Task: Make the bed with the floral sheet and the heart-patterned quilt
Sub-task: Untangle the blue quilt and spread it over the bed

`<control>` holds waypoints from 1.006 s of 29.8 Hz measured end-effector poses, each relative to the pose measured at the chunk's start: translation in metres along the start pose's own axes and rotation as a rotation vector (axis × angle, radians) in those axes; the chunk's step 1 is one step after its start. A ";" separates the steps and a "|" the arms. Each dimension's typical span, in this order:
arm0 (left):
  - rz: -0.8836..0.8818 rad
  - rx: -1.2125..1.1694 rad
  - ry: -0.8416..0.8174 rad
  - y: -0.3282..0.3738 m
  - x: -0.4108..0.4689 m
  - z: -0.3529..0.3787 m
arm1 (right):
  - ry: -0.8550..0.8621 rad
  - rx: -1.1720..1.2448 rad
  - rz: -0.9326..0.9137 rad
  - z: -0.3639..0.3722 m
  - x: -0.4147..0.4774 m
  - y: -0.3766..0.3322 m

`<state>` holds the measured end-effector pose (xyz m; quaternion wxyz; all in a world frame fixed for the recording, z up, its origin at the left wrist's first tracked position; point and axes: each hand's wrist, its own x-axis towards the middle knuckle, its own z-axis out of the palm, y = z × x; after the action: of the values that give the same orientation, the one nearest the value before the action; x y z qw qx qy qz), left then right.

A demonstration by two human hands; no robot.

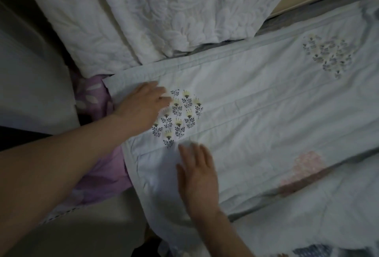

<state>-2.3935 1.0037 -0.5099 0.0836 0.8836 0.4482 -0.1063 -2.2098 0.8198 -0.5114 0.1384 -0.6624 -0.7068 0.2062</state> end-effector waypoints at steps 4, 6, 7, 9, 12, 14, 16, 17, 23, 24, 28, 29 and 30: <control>-0.100 0.022 -0.185 0.029 0.015 0.003 | -0.062 -0.282 0.139 -0.021 0.059 0.044; -0.257 -0.072 -0.277 0.026 0.016 0.020 | -0.189 -0.325 0.170 -0.005 0.071 0.052; -0.268 -0.095 -0.295 0.025 0.019 0.023 | -0.251 -0.357 0.156 0.001 0.076 0.058; -0.262 -0.110 -0.344 0.023 0.023 0.025 | -0.343 -0.367 0.157 0.003 0.085 0.066; -0.287 -0.079 -0.430 0.035 0.027 0.012 | -0.362 -0.282 0.086 -0.007 0.081 0.072; -0.273 -0.049 -0.277 0.062 0.020 0.003 | -0.319 -0.183 0.042 -0.021 0.065 0.081; -0.138 -0.166 0.003 0.095 0.003 -0.002 | -0.165 -0.074 -0.008 -0.033 0.042 0.087; -0.010 -0.247 0.130 0.117 -0.010 -0.005 | -0.064 -0.046 -0.022 -0.042 0.025 0.091; 0.662 -0.431 0.092 0.250 -0.097 0.010 | 0.145 -0.087 -0.003 -0.094 -0.115 0.130; 0.726 -0.370 0.033 0.267 -0.105 0.016 | 0.133 -0.113 -0.004 -0.102 -0.138 0.139; 0.589 -0.365 0.036 0.279 -0.109 0.044 | 0.094 -0.160 0.016 -0.099 -0.188 0.154; 0.508 -0.424 0.047 0.276 -0.106 0.050 | 0.098 -0.177 0.027 -0.096 -0.194 0.157; 0.426 -0.462 0.048 0.272 -0.103 0.053 | 0.097 -0.200 0.048 -0.093 -0.197 0.159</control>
<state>-2.2381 0.7520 -0.5193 0.2920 0.9174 0.2674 0.0393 -2.0097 0.6397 -0.4900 0.1010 -0.6987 -0.7003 0.1055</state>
